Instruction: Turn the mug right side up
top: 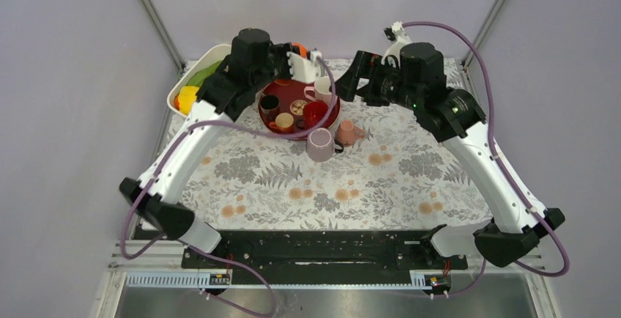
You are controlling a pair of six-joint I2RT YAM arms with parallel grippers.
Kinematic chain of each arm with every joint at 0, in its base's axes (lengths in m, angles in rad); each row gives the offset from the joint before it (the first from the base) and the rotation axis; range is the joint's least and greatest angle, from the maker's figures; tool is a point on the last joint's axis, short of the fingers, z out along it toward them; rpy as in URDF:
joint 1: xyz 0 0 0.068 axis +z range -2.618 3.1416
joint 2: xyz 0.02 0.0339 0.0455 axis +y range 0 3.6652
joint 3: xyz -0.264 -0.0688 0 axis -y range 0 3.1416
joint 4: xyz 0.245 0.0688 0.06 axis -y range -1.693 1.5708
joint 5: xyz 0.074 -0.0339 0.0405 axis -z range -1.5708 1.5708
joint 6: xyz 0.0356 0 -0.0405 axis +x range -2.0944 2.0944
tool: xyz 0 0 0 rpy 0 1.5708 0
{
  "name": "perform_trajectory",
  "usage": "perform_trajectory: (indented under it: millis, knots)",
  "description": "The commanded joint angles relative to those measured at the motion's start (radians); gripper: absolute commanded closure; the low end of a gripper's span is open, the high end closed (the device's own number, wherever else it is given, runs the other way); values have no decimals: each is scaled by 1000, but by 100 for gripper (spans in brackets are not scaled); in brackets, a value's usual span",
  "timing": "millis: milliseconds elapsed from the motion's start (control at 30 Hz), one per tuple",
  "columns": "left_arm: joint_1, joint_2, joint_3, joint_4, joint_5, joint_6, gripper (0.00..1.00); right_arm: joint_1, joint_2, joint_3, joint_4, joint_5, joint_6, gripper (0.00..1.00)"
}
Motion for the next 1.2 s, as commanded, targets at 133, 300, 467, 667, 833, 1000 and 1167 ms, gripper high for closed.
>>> perform_trajectory:
  millis: [133,300,467,667,833,1000,1167]
  knots:
    - [210,472,664,-518,-92,-843,100,-35,-112,-104,-69,324,-133,1]
    - [304,624,727,-523,105,-1211,100,-40,-133,-182,-72,339,-124,1]
    - [317,672,659,-374,121,-1325,100,-40,-122,-225,-88,321,-82,1]
    - [330,731,599,-279,93,-1387,100,-41,-142,-232,-123,355,-52,1]
    - [338,782,608,-252,26,-1404,100,-40,-218,-310,-73,379,-35,1]
    - [321,806,604,-247,-20,-1390,100,-40,-227,-321,-101,389,-48,1]
    - [313,799,533,-251,-62,-1396,100,-40,-225,-328,-99,385,-50,1]
